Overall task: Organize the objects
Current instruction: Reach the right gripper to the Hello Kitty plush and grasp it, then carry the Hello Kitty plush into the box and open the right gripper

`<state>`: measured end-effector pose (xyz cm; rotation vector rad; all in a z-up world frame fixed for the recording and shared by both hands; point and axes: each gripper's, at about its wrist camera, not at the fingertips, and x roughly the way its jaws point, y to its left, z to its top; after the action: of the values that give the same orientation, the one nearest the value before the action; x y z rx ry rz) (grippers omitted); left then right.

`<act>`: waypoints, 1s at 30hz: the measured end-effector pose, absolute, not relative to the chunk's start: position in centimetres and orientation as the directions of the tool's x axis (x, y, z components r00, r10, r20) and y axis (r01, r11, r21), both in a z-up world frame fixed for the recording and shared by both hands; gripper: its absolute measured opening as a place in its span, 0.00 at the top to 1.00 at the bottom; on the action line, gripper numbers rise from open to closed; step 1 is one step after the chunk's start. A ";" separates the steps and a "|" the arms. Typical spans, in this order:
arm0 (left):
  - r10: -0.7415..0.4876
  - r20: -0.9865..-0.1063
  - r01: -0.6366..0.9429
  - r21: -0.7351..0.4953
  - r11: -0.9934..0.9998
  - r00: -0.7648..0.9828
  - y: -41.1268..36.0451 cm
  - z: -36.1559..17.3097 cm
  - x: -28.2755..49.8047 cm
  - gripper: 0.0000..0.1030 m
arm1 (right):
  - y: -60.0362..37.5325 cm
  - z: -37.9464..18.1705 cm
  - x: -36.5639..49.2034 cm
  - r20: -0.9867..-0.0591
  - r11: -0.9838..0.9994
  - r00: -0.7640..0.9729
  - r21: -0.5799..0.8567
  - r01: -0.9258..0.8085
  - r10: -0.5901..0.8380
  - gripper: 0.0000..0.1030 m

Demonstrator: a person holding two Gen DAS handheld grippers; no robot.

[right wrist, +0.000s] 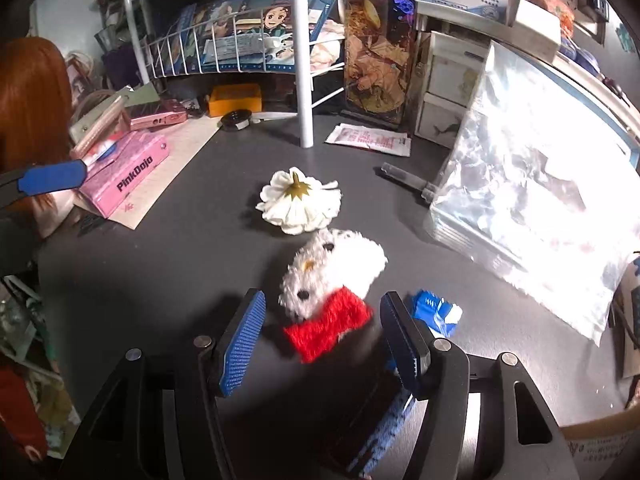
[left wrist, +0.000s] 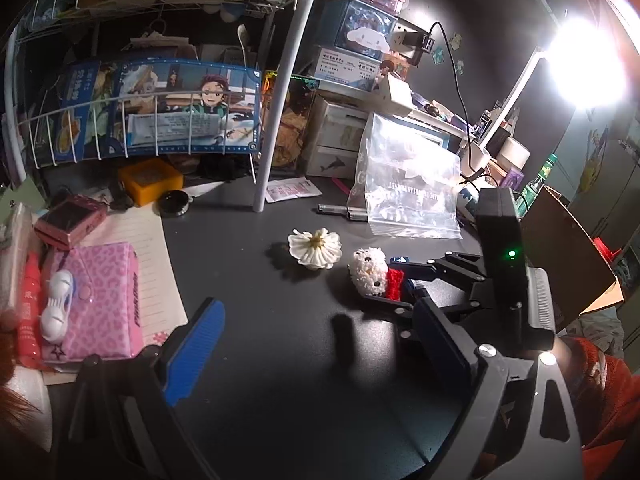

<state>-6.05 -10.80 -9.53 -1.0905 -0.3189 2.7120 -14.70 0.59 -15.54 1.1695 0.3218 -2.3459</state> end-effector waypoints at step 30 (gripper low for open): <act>0.540 -0.531 -0.445 -0.308 -0.841 -0.653 -1.0 -1.4 -4.0 0.57 | 4.8 -1.8 -0.6 -0.608 -0.721 -0.569 0.008 0.693 -0.553 0.69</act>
<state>-4.00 -1.04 -1.42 -0.8496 -0.2023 2.4399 -0.65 4.76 -1.81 0.7729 0.3010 -2.2695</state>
